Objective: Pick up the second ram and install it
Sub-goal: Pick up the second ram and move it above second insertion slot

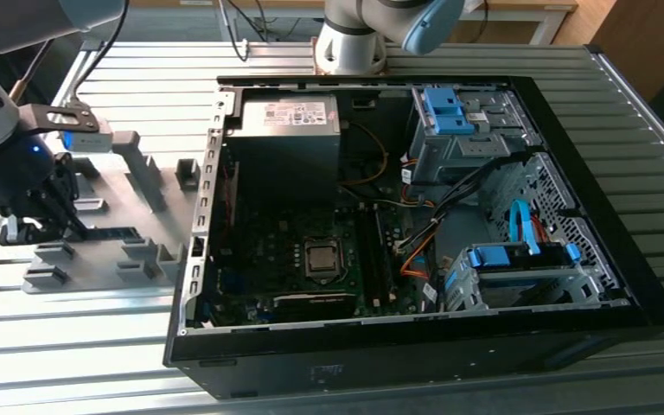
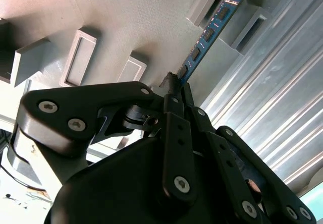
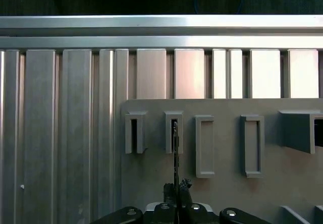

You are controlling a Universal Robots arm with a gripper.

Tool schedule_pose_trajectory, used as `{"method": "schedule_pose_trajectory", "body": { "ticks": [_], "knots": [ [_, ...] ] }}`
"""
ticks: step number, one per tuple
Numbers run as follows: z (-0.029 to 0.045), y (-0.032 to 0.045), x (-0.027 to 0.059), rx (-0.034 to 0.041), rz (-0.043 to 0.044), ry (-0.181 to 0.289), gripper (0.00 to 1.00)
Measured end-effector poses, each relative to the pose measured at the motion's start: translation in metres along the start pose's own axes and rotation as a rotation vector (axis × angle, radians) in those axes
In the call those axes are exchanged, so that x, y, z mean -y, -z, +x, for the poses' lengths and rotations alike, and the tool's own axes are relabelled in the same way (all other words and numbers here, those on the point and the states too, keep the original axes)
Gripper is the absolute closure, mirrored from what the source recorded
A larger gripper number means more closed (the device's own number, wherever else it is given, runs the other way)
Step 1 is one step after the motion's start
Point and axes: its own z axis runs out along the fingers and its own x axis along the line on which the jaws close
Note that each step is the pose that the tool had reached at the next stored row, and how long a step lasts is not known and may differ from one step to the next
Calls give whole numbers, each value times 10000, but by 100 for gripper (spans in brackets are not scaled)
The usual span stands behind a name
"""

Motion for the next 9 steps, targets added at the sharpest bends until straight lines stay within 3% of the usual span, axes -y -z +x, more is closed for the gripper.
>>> {"method": "schedule_pose_trajectory", "body": {
  "ticks": [9],
  "knots": [
    [0, 22, 0, 0, 0, 0, 86]
  ]
}}
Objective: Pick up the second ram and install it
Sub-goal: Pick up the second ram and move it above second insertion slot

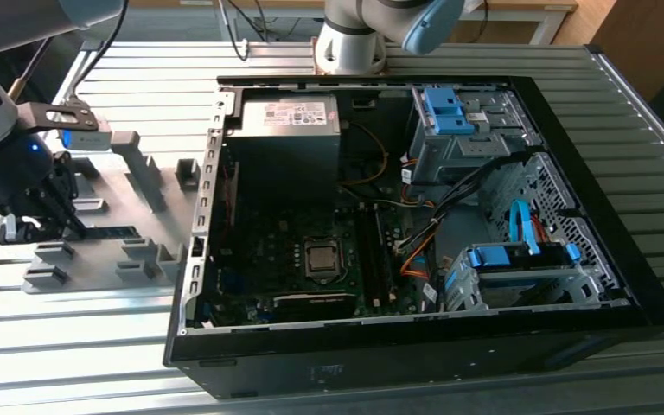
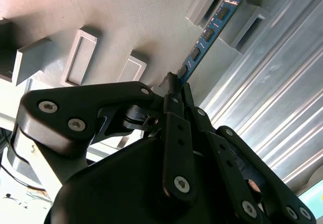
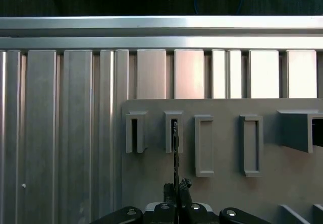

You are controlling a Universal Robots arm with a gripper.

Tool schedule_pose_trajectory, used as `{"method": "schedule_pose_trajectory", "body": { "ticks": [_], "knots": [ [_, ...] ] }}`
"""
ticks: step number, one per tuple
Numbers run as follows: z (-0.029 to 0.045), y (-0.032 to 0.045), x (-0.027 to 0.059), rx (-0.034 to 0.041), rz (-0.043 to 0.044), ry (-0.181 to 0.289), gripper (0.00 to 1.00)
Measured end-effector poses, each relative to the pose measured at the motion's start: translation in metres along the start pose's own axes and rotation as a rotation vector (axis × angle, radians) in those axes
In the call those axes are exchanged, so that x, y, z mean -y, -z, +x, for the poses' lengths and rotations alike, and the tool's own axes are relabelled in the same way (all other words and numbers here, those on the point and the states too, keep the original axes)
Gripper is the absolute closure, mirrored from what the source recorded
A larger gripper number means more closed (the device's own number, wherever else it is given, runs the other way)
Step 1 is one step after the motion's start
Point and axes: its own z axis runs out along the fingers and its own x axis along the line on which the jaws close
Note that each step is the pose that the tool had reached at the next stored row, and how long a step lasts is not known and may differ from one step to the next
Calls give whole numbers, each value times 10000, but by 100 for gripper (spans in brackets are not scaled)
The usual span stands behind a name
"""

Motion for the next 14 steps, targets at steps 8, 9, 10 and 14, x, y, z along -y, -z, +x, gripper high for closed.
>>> {"method": "schedule_pose_trajectory", "body": {
  "ticks": [8, 9, 10, 14],
  "knots": [
    [0, 25, 0, -1, -2, 0, 86],
    [0, 29, 0, -1, -1, 0, 86],
    [0, 31, 0, 1, 1, 0, 86],
    [0, 44, 0, 0, -1, 0, 86]
  ]
}}
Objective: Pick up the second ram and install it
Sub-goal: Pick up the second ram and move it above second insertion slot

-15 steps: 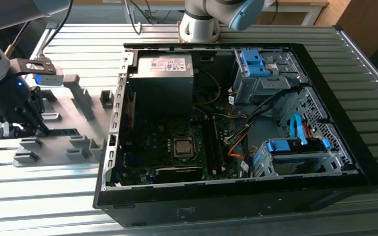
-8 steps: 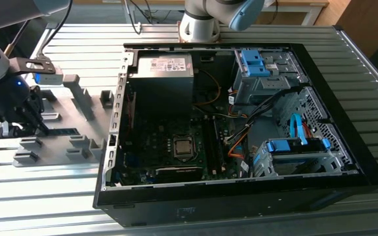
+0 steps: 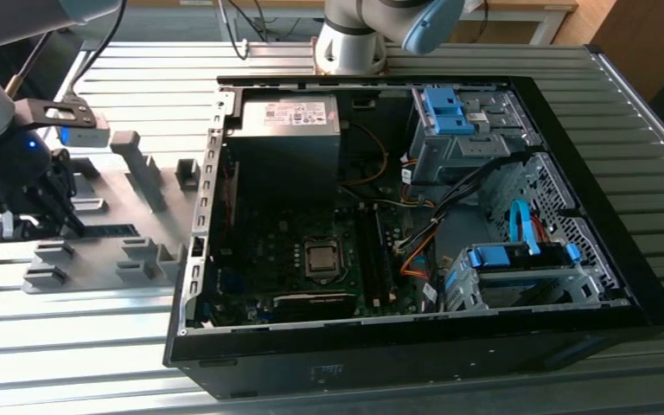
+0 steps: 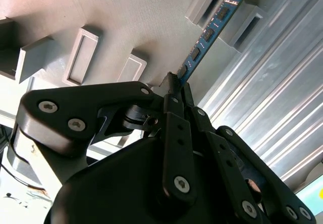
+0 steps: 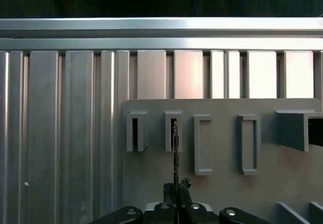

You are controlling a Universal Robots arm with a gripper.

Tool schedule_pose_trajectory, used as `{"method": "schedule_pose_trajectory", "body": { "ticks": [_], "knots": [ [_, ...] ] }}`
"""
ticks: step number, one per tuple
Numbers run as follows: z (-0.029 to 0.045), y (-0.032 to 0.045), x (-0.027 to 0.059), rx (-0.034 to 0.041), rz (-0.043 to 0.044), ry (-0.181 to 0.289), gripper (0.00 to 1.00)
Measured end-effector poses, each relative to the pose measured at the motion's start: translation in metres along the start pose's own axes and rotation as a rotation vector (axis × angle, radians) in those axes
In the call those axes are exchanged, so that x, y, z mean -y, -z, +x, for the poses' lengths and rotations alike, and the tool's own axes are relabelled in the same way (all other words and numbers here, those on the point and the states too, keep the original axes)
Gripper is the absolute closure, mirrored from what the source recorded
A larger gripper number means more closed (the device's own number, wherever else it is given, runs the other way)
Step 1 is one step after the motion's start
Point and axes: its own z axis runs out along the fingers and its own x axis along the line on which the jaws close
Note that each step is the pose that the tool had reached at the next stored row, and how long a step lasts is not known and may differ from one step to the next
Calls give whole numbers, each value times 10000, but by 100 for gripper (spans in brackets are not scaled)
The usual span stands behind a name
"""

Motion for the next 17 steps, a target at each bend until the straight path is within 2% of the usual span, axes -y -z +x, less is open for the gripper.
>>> {"method": "schedule_pose_trajectory", "body": {
  "ticks": [17],
  "knots": [
    [0, 62, 0, 0, 0, 0, 86]
  ]
}}
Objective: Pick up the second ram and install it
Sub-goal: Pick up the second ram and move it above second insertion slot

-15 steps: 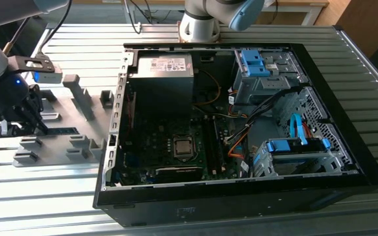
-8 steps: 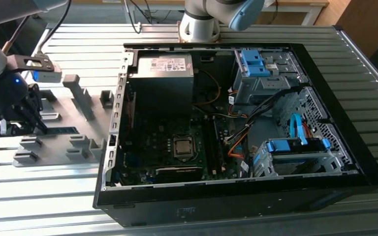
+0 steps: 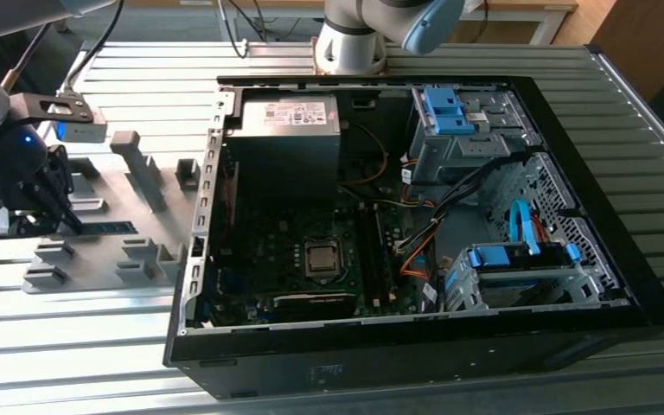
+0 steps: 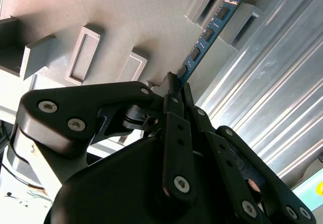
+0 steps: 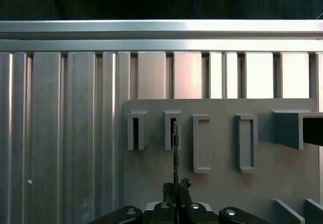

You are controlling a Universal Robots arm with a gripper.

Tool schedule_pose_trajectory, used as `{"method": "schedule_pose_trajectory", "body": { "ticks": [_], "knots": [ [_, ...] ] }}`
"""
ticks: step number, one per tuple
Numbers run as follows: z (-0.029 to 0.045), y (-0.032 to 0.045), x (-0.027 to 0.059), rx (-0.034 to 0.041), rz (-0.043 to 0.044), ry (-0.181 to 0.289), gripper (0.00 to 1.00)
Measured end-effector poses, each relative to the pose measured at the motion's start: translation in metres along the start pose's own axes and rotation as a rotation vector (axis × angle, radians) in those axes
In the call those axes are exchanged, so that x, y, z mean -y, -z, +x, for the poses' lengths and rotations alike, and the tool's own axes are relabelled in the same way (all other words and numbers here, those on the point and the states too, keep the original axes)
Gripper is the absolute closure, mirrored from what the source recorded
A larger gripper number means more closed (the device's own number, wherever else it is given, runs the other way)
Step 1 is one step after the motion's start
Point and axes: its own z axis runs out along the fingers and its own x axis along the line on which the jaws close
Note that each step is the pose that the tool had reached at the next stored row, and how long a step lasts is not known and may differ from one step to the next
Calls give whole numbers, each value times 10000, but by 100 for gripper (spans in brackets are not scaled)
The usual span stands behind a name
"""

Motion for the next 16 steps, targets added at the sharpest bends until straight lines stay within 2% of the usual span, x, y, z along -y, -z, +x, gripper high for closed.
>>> {"method": "schedule_pose_trajectory", "body": {
  "ticks": [16],
  "knots": [
    [0, 76, 0, 0, 0, 0, 86]
  ]
}}
